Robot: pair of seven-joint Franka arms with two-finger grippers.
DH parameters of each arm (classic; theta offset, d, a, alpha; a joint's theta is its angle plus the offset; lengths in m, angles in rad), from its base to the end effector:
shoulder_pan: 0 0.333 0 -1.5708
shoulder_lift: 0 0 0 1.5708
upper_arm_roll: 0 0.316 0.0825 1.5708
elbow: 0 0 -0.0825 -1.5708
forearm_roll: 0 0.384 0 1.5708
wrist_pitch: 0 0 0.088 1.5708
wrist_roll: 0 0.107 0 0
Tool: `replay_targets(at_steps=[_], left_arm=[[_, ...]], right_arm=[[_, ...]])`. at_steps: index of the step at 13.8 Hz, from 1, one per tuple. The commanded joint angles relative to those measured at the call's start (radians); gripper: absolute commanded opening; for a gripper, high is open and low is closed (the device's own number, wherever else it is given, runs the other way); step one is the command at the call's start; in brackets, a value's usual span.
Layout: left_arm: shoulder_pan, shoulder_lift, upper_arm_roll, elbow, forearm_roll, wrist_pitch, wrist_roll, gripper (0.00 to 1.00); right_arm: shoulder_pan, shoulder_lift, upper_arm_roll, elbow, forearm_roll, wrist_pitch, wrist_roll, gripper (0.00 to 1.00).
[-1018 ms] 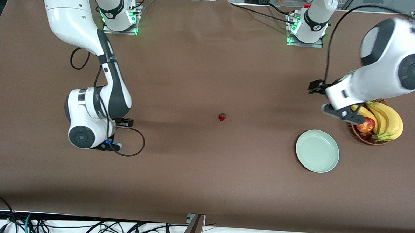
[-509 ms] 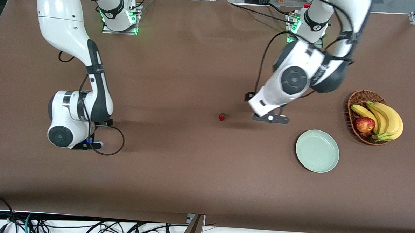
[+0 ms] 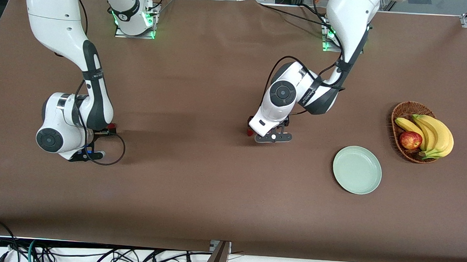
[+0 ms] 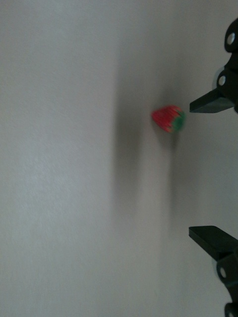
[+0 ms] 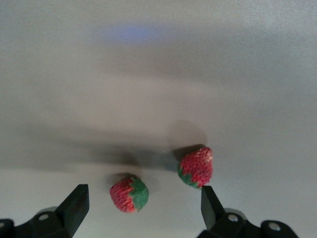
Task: Collect all strawberries into plate
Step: 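Grasp the strawberry with the left gripper while the right gripper grasps another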
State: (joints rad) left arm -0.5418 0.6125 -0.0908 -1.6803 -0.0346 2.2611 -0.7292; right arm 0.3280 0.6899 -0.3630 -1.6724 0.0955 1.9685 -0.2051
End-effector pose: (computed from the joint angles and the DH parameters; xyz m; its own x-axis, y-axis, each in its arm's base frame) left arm 0.5490 -0.3956 0.2440 0.9883 0.1325 -0.0752 0.1356 -0.9901 0.0375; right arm 0.6390 0.0029 0.1997 0.9235 0.1269 -0.3620 0.1684 -0.9820 0.0856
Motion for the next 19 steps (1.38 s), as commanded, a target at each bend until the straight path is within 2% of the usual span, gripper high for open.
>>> replay_targets(at_steps=[1,5,7,8,9,10,11,12,13,14,15,16,17,18,19], left_arm=[[-0.050,0.067,0.014,0.022,0.025,0.122,-0.134,1.00],[-0.075,0.115,0.017,0.024,0.044,0.186,-0.170,1.00],[-0.078,0.116,0.016,0.025,0.044,0.187,-0.170,0.84],[-0.084,0.118,0.016,0.024,0.044,0.187,-0.170,0.84],[-0.090,0.119,0.017,0.022,0.045,0.187,-0.168,0.72],[-0.090,0.127,0.019,0.022,0.045,0.187,-0.168,0.66],[-0.090,0.130,0.020,0.024,0.047,0.187,-0.168,0.66],[-0.090,0.131,0.020,0.025,0.047,0.187,-0.168,0.59],[-0.090,0.130,0.020,0.028,0.047,0.187,-0.168,0.46],[-0.090,0.131,0.020,0.027,0.047,0.187,-0.168,0.31],[-0.090,0.130,0.022,0.027,0.047,0.187,-0.164,0.25],[-0.090,0.130,0.022,0.027,0.061,0.187,-0.162,0.16],[-0.089,0.128,0.022,0.027,0.076,0.186,-0.167,0.10],[-0.086,0.124,0.022,0.027,0.081,0.183,-0.165,0.09],[-0.081,0.112,0.025,0.027,0.081,0.169,-0.162,0.07]], right_arm=[[-0.018,-0.046,0.004,-0.056,0.010,0.058,-0.086,1.00],[-0.089,-0.020,0.006,-0.058,0.010,0.145,-0.206,1.00],[-0.092,-0.015,0.007,-0.058,0.010,0.148,-0.208,0.98],[-0.092,-0.012,0.007,-0.058,0.010,0.150,-0.209,0.95],[-0.092,-0.009,0.007,-0.058,0.010,0.150,-0.209,0.89],[-0.093,-0.007,0.007,-0.058,0.010,0.153,-0.209,0.79],[-0.092,-0.007,0.009,-0.058,0.012,0.153,-0.208,0.70],[-0.092,-0.007,0.009,-0.058,0.012,0.155,-0.208,0.67],[-0.092,-0.007,0.009,-0.058,0.012,0.156,-0.208,0.67],[-0.093,-0.006,0.009,-0.058,0.018,0.159,-0.208,0.60],[-0.092,-0.001,0.009,-0.058,0.035,0.161,-0.208,0.50],[-0.092,0.003,0.009,-0.058,0.049,0.162,-0.208,0.50],[-0.092,0.005,0.009,-0.058,0.053,0.162,-0.208,0.50],[-0.092,0.007,0.009,-0.058,0.053,0.165,-0.208,0.50],[-0.092,0.007,0.009,-0.058,0.053,0.165,-0.208,0.45]])
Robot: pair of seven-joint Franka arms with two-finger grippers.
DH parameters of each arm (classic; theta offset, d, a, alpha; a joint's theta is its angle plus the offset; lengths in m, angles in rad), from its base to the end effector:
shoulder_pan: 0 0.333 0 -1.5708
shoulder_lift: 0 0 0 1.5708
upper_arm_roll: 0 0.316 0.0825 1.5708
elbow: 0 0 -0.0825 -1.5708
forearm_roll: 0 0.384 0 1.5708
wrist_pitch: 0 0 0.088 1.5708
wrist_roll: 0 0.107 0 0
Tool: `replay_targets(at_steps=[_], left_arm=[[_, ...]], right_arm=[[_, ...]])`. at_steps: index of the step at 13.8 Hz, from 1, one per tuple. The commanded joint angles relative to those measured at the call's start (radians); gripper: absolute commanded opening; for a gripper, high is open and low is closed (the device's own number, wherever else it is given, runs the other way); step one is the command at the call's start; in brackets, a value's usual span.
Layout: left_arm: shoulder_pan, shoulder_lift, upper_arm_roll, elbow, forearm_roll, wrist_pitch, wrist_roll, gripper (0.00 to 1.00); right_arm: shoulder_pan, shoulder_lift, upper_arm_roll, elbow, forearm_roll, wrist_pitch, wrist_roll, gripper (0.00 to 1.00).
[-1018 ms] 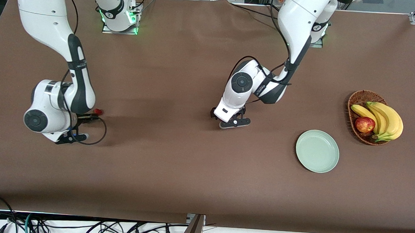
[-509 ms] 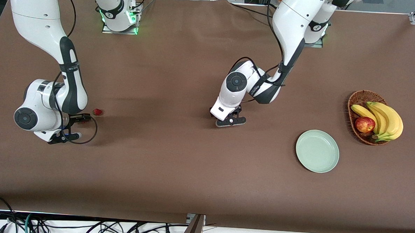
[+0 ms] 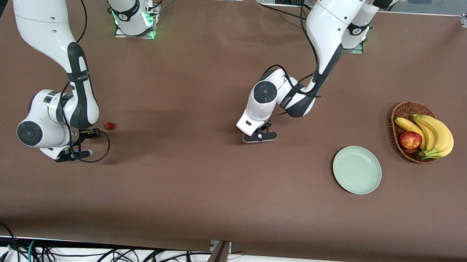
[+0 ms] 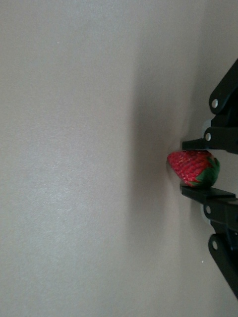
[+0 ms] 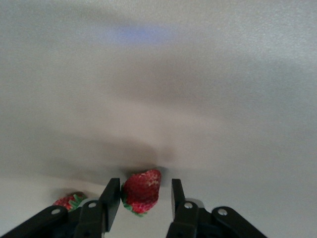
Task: Collect all strawberries into plate
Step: 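Carry the strawberry over the plate while the right gripper carries another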
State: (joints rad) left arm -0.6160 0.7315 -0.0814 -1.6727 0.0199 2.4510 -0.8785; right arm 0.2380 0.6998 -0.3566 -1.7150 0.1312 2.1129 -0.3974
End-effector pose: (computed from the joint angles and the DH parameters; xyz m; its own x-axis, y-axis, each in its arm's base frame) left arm 0.5289 -0.4352 0.1829 0.9824 0.1870 -0.0002 0.1867 -0.9803 0.0639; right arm 0.6395 -0.0535 0.1842 0.9322 0.2284 -0.2808 0.2460 -0.9688 0.0288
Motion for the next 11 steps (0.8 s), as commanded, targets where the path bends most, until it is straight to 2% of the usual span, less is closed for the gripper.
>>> replay_targets(at_steps=[1,3,4,5,7,9,11], left_arm=[[-0.002,-0.030,0.020,0.019,0.026,-0.044,-0.010,0.06],[0.004,-0.095,0.060,0.028,0.028,-0.159,0.027,0.04],[0.005,-0.131,0.095,0.042,0.026,-0.225,0.095,0.04],[0.022,-0.161,0.121,0.051,0.026,-0.289,0.184,0.04],[0.115,-0.202,0.126,0.076,0.026,-0.380,0.393,0.04],[0.195,-0.219,0.130,0.085,0.026,-0.417,0.664,0.04],[0.286,-0.218,0.143,0.087,0.026,-0.417,0.925,0.04]], right_arm=[[-0.002,-0.003,0.002,-0.015,0.018,0.021,-0.015,0.34],[-0.002,-0.005,0.002,-0.014,0.018,0.013,-0.015,0.14],[0.000,-0.009,0.005,-0.006,0.018,0.004,-0.014,0.08],[0.006,-0.017,0.005,-0.003,0.018,-0.004,-0.011,0.08],[0.009,-0.039,0.034,0.047,0.019,-0.095,0.002,0.08],[0.014,-0.046,0.091,0.110,0.034,-0.213,0.087,0.08],[0.036,-0.048,0.143,0.129,0.045,-0.241,0.222,0.08]])
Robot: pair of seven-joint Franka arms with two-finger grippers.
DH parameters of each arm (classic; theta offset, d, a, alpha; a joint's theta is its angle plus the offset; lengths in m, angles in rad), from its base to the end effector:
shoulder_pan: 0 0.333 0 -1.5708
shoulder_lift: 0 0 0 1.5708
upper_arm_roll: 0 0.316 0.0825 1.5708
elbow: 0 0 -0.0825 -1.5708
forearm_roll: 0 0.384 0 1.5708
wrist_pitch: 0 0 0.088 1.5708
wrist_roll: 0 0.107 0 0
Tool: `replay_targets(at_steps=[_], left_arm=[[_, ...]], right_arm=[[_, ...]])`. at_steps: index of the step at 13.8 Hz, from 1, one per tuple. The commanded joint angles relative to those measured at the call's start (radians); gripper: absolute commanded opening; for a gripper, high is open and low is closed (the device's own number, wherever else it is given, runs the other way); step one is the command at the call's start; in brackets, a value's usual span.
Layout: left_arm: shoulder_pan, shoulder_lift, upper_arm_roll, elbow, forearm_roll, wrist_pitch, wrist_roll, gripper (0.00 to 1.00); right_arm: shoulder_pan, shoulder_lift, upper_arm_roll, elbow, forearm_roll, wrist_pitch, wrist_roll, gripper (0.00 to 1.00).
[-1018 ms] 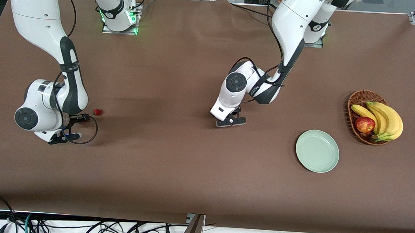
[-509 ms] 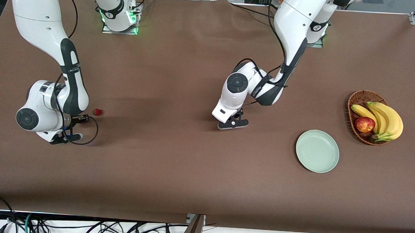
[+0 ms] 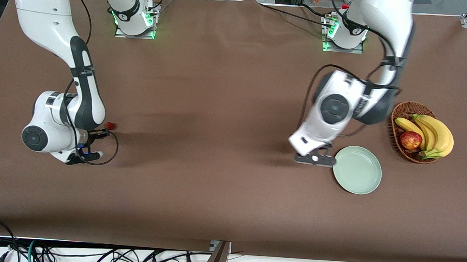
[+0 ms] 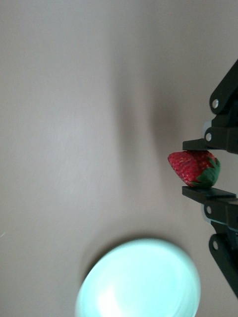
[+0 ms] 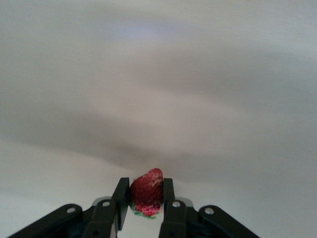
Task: Collect all strawberries into plate
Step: 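Carry the strawberry over the plate while the right gripper carries another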
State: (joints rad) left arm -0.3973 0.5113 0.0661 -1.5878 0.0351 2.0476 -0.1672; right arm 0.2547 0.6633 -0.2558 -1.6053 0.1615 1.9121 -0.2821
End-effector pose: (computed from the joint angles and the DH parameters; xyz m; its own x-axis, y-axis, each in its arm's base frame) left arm 0.6438 -0.2255 0.3352 0.9818 -0.1859 -0.0401 -0.1883 -0.9796 -0.0703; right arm 0.6537 0.0286 0.2273 0.9206 0.2229 -0.3205 0.2147 -0.9748 -0.0612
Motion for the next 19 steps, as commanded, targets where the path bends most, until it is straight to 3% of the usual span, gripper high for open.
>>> replay_targets(at_steps=[1,3,4,6,9,12,14,15,16,18,19], left_arm=[[0.121,0.007,-0.005,0.003,0.011,-0.012,0.313,0.04],[0.211,0.047,-0.006,0.022,0.005,-0.003,0.487,0.05],[0.233,0.068,-0.006,0.028,0.000,0.000,0.561,0.11],[0.265,0.116,-0.008,0.025,-0.003,0.025,0.644,0.12],[0.276,0.165,-0.008,0.012,-0.004,0.074,0.675,0.12],[0.298,0.196,-0.018,0.008,-0.004,0.080,0.675,0.13],[0.299,0.196,-0.020,0.009,-0.004,0.080,0.673,0.32],[0.299,0.196,-0.019,0.008,-0.006,0.080,0.672,0.82],[0.301,0.196,-0.020,0.008,-0.007,0.078,0.673,1.00],[0.302,0.193,-0.020,0.008,-0.006,0.072,0.673,1.00],[0.299,0.190,-0.020,0.009,-0.006,0.069,0.672,1.00]], right_arm=[[0.040,-0.016,0.065,0.019,0.018,-0.039,0.186,0.08],[0.083,-0.017,0.124,0.021,0.070,-0.007,0.381,0.08],[0.119,-0.011,0.139,0.021,0.094,0.036,0.481,0.08],[0.222,0.012,0.145,0.021,0.125,0.158,0.682,0.08],[0.365,0.058,0.159,0.057,0.243,0.310,0.926,0.08],[0.458,0.134,0.199,0.171,0.280,0.395,1.137,0.08],[0.520,0.199,0.216,0.241,0.280,0.485,1.268,0.08],[0.550,0.225,0.216,0.260,0.280,0.537,1.308,0.08],[0.569,0.246,0.216,0.271,0.280,0.588,1.331,0.09],[0.601,0.272,0.216,0.272,0.280,0.654,1.341,0.11],[0.607,0.277,0.216,0.272,0.280,0.668,1.344,0.36]])
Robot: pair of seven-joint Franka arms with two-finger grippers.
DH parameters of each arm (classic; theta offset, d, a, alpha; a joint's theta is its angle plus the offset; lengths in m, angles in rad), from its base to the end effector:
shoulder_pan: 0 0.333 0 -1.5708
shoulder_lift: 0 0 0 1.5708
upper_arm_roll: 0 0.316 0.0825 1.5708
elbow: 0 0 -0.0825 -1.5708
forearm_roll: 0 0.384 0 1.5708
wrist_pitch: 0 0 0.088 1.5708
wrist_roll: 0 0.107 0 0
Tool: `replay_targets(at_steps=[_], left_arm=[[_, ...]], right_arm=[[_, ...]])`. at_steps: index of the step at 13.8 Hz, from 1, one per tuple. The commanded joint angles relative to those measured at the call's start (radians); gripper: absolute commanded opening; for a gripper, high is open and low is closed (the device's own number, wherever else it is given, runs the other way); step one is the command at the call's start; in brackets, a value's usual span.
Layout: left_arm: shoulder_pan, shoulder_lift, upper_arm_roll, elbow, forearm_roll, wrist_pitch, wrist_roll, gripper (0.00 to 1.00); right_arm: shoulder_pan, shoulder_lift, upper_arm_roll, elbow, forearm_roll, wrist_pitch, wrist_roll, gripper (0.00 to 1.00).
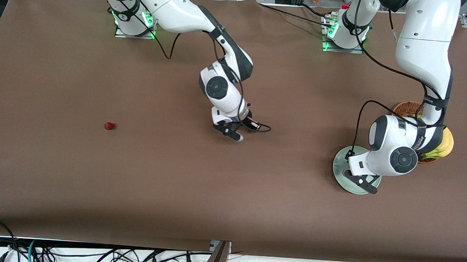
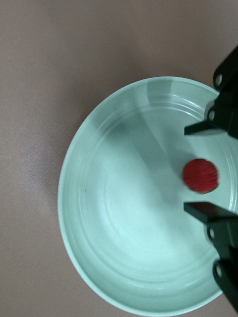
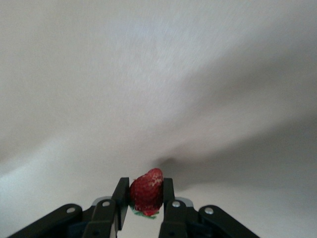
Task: Collect all strawberries into plate
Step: 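Release the strawberry onto the plate while the right gripper sets another down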
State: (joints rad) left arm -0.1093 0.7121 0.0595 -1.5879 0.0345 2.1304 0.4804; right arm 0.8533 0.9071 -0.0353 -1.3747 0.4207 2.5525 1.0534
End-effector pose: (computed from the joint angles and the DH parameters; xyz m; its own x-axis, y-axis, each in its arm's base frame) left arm 0.6781 -0.0371 0.2044 0.8314 -0.5259 -0.1795 -0.5313 -0.8469 0.0207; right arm 0.5171 0.5532 0.1946 0.8628 -0.4867 -0.1370 -0.5028 -0.7975 -0.3335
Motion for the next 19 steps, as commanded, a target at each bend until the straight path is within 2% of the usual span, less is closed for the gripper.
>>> replay_targets(at_steps=[1,3,5,6,8,10,13,16,18,19], left_arm=[[0.011,-0.017,-0.013,0.011,-0.005,-0.014,0.024,1.00],[0.016,-0.049,-0.026,0.009,-0.010,-0.023,0.020,1.00],[0.014,-0.084,-0.027,0.020,-0.088,-0.117,0.007,1.00],[0.013,-0.097,-0.027,0.023,-0.147,-0.159,-0.006,1.00],[0.000,-0.129,-0.030,0.020,-0.180,-0.222,-0.060,1.00],[-0.009,-0.144,-0.102,0.017,-0.180,-0.254,-0.216,1.00],[-0.030,-0.137,-0.205,0.019,-0.174,-0.230,-0.516,1.00],[-0.156,-0.111,-0.205,0.014,-0.165,-0.156,-0.856,1.00],[-0.254,-0.083,-0.201,0.012,-0.151,-0.077,-1.142,1.00],[-0.298,-0.069,-0.201,0.012,-0.092,-0.048,-1.251,1.00]], right_arm=[[0.013,0.033,-0.005,0.042,0.013,0.029,0.005,0.99],[0.013,0.024,-0.012,0.043,-0.005,0.022,-0.016,1.00],[-0.011,-0.008,-0.020,0.051,-0.048,-0.032,-0.044,1.00],[-0.048,-0.029,-0.023,0.052,-0.080,-0.114,-0.099,1.00],[-0.127,-0.089,-0.021,0.051,-0.080,-0.274,-0.272,1.00],[-0.195,-0.157,-0.037,0.048,-0.085,-0.445,-0.408,1.00],[-0.266,-0.198,-0.135,0.045,-0.091,-0.694,-0.641,1.00],[-0.266,-0.205,-0.288,0.037,-0.094,-0.862,-0.890,1.00],[-0.266,-0.205,-0.377,-0.004,-0.094,-0.885,-1.024,1.00],[-0.267,-0.205,-0.405,-0.030,-0.094,-0.876,-1.074,1.00]])
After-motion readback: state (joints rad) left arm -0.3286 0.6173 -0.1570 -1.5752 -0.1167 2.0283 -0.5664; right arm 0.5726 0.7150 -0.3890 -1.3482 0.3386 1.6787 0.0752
